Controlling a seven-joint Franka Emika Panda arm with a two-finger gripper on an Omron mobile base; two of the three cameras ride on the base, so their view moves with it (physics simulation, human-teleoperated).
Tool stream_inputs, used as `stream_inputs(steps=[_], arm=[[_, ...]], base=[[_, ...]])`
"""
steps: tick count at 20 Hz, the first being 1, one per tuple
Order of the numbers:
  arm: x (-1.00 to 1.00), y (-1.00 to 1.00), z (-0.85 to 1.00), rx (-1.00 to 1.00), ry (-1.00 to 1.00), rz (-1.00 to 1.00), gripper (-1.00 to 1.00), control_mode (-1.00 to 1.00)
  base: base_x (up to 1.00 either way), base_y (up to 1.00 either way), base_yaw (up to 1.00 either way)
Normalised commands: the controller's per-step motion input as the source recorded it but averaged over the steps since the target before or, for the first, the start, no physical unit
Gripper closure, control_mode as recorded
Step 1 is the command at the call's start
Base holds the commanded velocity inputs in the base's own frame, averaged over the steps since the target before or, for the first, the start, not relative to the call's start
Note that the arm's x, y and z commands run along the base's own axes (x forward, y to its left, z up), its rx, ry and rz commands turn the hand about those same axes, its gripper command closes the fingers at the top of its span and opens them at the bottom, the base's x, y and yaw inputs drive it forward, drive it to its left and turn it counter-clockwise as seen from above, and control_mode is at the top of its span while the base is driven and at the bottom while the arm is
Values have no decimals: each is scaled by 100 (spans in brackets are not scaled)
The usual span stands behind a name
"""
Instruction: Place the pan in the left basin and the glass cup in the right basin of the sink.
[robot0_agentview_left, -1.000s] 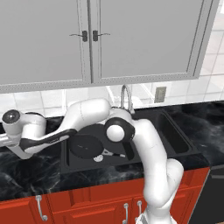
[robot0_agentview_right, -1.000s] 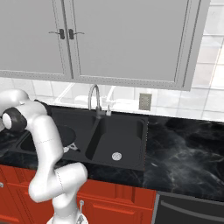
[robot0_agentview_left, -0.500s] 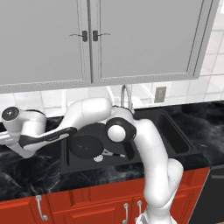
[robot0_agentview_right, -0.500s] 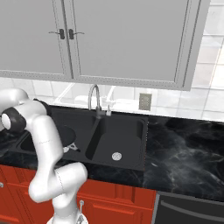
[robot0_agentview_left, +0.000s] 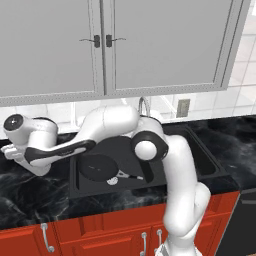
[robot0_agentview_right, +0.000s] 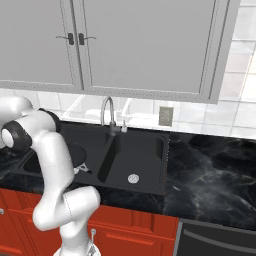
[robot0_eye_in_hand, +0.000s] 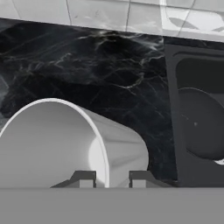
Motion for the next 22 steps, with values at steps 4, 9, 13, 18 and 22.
stream_inputs(steps=[4, 9, 13, 18, 22], arm=[[-31, -45, 53, 0, -2, -8, 100, -100], [-51, -46, 37, 4, -7, -6, 100, -100], [-44, -47, 35, 7, -8, -9, 100, -100], [-27, -50, 11, 8, -4, -13, 100, -100], [-28, -60, 3, 13, -4, -14, 100, -100]], base=[[0, 0, 0], [0, 0, 0], [0, 0, 0], [0, 0, 0], [0, 0, 0]])
